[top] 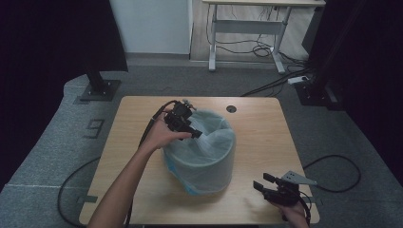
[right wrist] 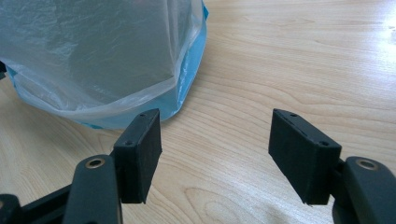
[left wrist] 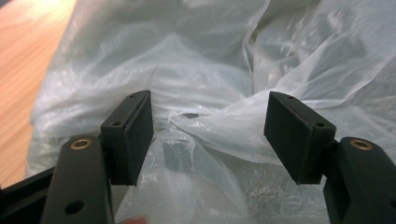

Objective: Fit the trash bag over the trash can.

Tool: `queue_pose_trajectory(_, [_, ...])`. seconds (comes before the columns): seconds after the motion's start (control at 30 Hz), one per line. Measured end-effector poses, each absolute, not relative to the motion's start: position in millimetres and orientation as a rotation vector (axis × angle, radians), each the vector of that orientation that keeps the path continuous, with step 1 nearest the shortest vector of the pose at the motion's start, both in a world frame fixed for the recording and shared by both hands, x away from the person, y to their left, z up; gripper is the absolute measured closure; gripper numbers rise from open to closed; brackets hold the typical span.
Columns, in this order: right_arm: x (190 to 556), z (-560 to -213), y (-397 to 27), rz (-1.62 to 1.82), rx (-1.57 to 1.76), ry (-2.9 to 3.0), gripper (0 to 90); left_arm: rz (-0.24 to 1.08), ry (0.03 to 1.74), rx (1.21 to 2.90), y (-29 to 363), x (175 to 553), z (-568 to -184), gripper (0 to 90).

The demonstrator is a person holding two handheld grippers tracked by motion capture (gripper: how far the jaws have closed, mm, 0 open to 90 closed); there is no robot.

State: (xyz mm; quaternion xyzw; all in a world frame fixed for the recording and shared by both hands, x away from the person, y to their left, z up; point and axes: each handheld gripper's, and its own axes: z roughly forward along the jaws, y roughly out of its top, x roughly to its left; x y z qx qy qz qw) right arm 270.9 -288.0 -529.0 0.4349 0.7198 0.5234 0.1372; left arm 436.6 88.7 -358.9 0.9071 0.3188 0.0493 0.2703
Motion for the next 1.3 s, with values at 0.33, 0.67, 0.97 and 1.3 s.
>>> queue_pose_trajectory(0.33, [271, -528, -287, 1.515, 1.249, 2.086, 33.8, 0.166, 0.800, 2.368, 112, 411, -335, 32.4])
queue_pose_trajectory(0.67, [271, -528, -281, 1.511, 1.239, 2.100, 33.8, 0.141, 0.773, 2.441, 126, 394, -338, 33.7])
queue_pose_trajectory(0.97, [271, -528, -283, 1.511, 1.243, 2.093, 33.9, 0.104, 0.766, 2.496, 123, 393, -355, 34.0])
queue_pose_trajectory(1.3, [270, -527, -283, 1.513, 1.241, 2.090, 33.8, 0.145, 0.739, 2.431, 127, 382, -346, 33.5])
